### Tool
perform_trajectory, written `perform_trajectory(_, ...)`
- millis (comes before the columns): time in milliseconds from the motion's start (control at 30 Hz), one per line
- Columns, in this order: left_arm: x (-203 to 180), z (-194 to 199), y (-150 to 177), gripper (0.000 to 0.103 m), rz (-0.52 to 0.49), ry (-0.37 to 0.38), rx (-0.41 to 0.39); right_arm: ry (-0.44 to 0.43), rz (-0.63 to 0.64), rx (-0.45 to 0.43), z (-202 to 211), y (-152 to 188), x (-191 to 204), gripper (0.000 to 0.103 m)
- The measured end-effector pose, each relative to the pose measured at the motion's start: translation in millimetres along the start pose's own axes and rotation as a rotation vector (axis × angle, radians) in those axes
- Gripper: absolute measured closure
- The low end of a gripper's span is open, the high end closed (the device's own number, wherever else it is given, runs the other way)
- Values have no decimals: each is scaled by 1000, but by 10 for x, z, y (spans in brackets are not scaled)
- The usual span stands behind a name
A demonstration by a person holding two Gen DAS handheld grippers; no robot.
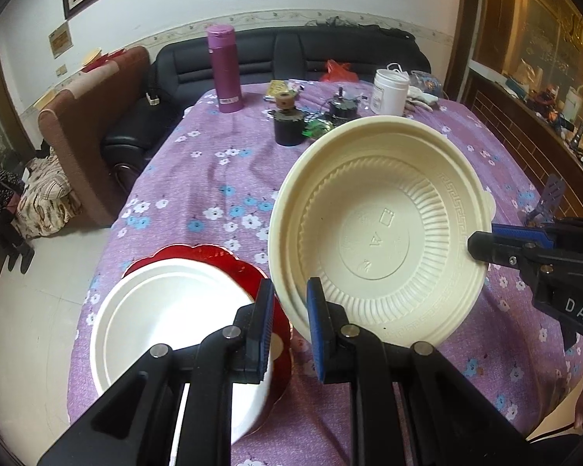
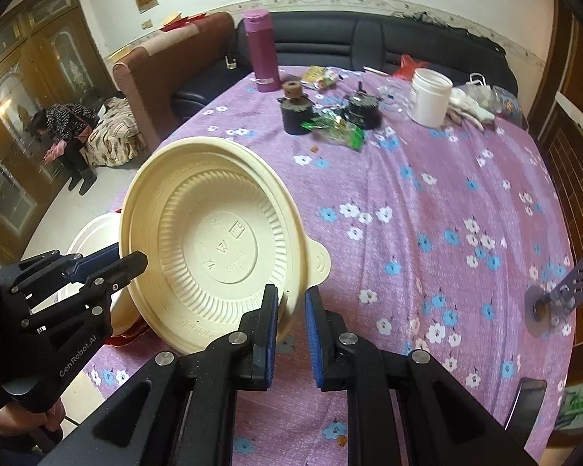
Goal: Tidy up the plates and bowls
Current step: 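Carry the beige bowl with both tools over the plate stack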
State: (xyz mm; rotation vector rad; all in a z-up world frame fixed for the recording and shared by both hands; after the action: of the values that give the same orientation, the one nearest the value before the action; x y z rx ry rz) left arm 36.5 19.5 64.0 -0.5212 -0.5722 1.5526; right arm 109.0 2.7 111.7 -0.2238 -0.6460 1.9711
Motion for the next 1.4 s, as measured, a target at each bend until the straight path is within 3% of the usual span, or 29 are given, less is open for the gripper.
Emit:
perform_trajectory(767,579,395,185,87,123,-105,-46,-84,132,-12,27,-145,634,87)
perform_trajectory(1067,916,532,360,86,204,-160,-46,-170,188,16,-28,-131,1021,87)
perform_trajectory(1400,1144,575,630,86,268,-200,-8,-258,213,112,-194,3,1344,87)
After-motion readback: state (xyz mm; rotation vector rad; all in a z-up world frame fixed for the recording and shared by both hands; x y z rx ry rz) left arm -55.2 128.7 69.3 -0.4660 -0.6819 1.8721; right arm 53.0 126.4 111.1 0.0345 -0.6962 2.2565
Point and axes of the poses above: each gripper's, at about its wrist camera, not at the fingertips, and z roughly against the way its jaws point, x to its left, y to its underside, the point moved 8 cm from there along -z, roughly the way its jaws point, and after that the axes turned 2 degrees about -x, right-handed, at the moved point
